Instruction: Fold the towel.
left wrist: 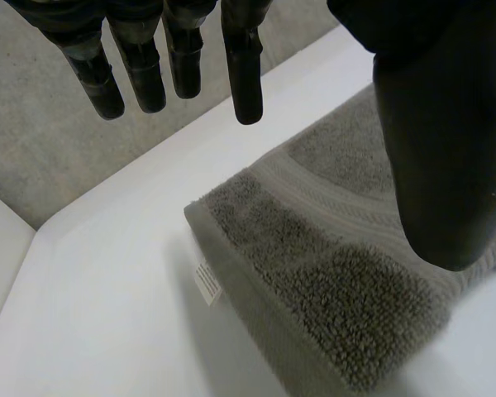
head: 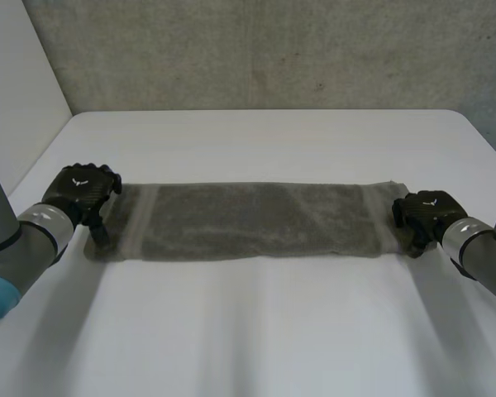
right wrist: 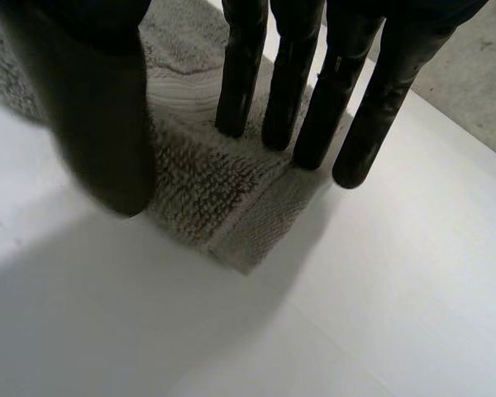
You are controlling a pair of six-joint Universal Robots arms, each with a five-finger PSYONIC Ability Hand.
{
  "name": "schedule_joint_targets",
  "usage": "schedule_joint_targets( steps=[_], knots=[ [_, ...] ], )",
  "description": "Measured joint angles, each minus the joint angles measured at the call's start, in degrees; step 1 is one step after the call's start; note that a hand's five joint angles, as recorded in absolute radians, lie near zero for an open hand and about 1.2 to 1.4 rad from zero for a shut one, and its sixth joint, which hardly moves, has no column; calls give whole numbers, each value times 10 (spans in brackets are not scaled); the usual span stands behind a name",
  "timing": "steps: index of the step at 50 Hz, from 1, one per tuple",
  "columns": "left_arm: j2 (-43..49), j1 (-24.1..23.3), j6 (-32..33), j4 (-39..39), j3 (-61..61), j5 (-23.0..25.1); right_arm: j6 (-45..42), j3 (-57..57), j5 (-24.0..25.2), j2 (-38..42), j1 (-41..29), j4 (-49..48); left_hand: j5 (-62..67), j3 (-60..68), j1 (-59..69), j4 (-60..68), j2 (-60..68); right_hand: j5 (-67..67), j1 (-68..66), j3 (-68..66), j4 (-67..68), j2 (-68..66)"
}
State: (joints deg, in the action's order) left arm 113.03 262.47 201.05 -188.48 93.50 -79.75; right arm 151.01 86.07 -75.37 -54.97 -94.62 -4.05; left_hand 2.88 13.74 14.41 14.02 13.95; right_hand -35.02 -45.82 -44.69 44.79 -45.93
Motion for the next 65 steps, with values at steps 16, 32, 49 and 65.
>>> schedule_joint_targets(
  steps=[16, 32, 49, 65],
  knots=[
    [-24, 4, -28, 0, 10, 37, -44, -41, -10, 2, 82, 16, 0, 0, 0, 0, 0, -312, -291, -312, 317, -292],
    [-50, 4, -66, 3, -8, 34, -54, -248, -13, -22, 53, 143, 0, 0, 0, 0, 0, -312, -296, -323, 317, -293],
    [-68, -26, -100, 6, -45, 31, -24, -414, -33, 166, -401, 164, 0, 0, 0, 0, 0, 68, 85, 37, -48, 83],
    [-43, -94, -99, 5, -77, 29, 20, -305, -77, 31, -293, 168, 0, 0, 0, 0, 0, 316, 326, 308, -307, 322]
  ],
)
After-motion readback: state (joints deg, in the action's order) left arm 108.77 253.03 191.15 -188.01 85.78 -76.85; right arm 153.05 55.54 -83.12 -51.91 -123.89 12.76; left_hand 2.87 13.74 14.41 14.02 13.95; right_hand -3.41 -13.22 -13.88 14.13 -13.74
